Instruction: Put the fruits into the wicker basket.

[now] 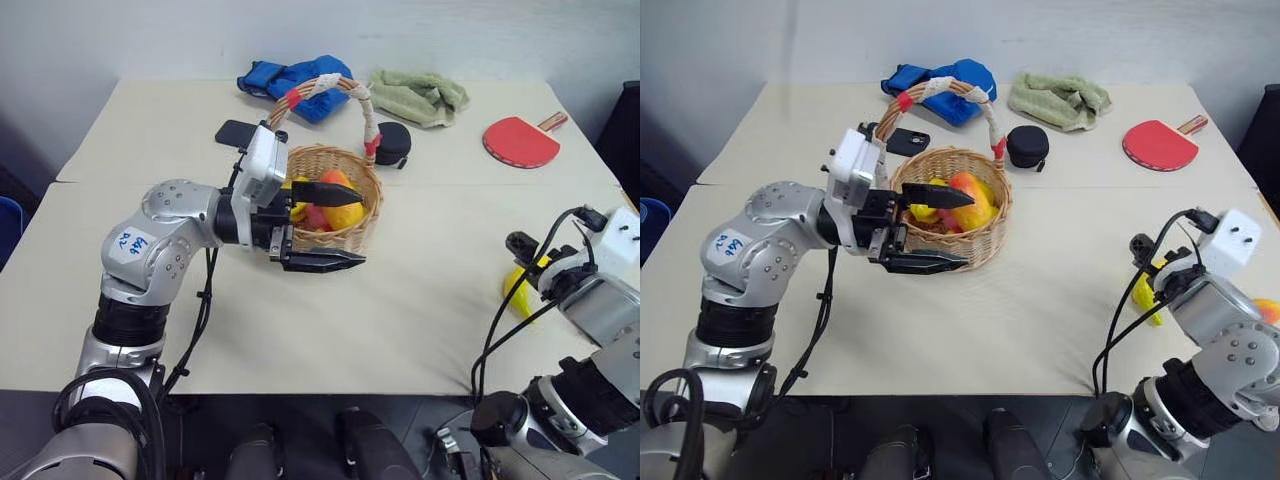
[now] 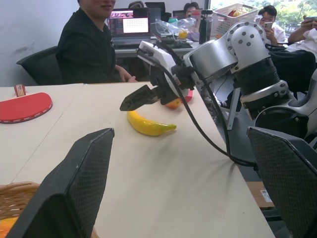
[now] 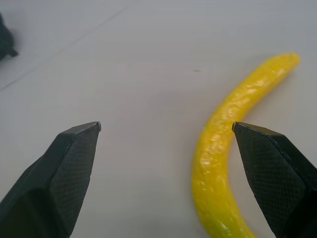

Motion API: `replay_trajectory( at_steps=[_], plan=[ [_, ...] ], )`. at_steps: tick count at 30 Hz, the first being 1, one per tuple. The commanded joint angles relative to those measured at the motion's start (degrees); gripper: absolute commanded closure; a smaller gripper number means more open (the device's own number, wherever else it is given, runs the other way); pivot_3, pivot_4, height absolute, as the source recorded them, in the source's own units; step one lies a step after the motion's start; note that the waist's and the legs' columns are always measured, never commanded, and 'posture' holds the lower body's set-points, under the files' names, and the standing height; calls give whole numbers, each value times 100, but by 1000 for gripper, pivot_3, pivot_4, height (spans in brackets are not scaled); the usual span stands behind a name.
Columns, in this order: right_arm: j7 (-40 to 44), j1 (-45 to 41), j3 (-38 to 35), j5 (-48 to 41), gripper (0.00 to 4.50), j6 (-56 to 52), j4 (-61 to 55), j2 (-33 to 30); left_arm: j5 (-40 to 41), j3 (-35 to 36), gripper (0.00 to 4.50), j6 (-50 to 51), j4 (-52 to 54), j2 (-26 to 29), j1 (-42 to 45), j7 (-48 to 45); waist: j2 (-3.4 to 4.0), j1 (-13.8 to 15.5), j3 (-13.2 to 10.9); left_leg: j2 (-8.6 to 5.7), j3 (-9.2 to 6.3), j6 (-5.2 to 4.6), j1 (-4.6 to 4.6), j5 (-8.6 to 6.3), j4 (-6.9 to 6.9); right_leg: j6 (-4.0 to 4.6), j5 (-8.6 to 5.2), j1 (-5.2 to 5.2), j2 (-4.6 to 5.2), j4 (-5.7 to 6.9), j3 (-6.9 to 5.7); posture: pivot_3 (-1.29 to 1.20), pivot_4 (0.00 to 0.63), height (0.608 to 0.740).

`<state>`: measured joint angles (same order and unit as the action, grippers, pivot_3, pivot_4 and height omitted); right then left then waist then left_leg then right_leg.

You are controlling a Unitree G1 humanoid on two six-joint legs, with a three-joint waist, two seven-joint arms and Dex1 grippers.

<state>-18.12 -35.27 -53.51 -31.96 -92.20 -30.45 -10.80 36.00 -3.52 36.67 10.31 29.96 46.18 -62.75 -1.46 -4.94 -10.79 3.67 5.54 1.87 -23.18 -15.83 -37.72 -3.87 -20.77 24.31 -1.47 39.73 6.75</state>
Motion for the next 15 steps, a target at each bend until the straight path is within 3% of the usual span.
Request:
replay_trajectory(
  at_steps=[1,7,10,15],
  plan=[
    [-79,53,-240,121,60,-30,459,-181,26,45,0,-114,40,-27,122,-6,0,6,0,-1,1,0,0,0,1,1,0,0,0,-1,1,0,150,740],
    [291,37,-100,273,60,-30,1278,-337,17,95,0,-108,93,12,132,52,1,-13,0,-2,5,0,1,3,9,2,-1,2,-2,-1,4,0,150,740],
    [704,269,236,340,614,224,1738,-584,19,108,0,-100,122,30,137,86,-4,-11,3,-2,4,0,2,4,8,2,-1,-1,-3,-9,4,0,150,740],
    [1338,551,754,311,2357,602,1904,-992,6,158,0,-81,107,117,147,129,-12,-28,8,-3,4,-5,3,5,7,2,0,-15,-4,-27,7,0,150,740]
  ],
)
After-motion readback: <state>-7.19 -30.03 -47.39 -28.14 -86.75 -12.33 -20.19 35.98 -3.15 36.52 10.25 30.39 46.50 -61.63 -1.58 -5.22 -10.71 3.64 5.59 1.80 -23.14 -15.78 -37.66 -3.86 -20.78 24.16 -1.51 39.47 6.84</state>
